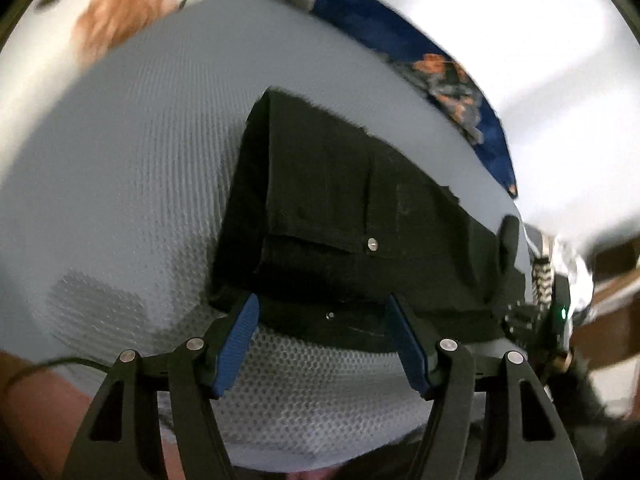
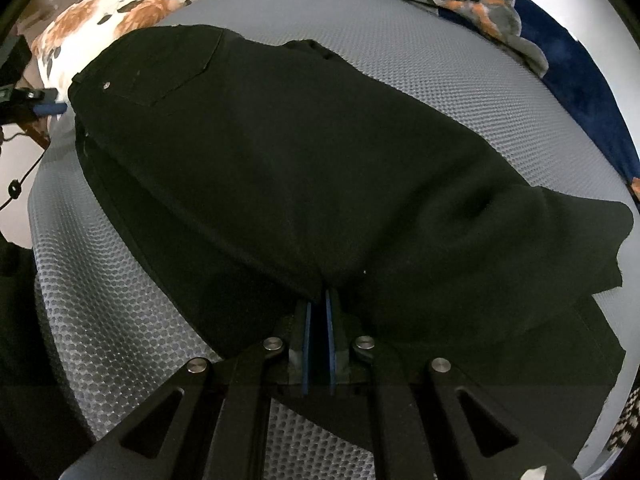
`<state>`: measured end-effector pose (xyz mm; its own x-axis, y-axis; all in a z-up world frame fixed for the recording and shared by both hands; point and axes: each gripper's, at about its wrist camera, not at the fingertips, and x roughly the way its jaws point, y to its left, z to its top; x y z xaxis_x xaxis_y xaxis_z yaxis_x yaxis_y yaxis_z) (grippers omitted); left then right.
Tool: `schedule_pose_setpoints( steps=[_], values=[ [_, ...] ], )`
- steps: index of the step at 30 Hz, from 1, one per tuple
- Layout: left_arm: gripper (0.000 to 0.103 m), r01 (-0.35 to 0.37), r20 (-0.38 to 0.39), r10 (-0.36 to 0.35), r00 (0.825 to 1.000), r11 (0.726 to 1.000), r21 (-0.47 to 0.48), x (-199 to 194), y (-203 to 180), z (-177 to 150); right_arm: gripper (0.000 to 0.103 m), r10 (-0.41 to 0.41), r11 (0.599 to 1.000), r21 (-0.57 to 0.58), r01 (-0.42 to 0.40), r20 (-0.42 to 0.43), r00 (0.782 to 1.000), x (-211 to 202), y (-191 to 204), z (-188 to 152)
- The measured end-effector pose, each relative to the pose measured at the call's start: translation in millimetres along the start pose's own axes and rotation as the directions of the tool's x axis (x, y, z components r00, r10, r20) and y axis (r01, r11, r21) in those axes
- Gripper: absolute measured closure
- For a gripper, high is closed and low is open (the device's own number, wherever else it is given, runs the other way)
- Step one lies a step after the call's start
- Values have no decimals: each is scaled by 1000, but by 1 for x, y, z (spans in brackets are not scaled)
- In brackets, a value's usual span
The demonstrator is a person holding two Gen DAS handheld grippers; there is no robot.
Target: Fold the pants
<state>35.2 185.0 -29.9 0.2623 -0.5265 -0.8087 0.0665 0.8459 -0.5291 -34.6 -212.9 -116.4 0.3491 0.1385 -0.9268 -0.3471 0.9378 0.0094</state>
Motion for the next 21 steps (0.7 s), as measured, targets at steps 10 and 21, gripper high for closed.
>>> schedule_pose_setpoints(
  steps=[10, 21],
  values=[
    [83, -42, 58, 42, 997, 999, -7, 6, -1, 16, 97, 18, 1000, 8, -18, 42, 999, -46, 15, -13],
    [80, -245, 46, 241, 969, 943, 226, 31, -13, 4, 96, 105, 994, 37, -103, -66, 992, -7, 26, -28]
  ],
)
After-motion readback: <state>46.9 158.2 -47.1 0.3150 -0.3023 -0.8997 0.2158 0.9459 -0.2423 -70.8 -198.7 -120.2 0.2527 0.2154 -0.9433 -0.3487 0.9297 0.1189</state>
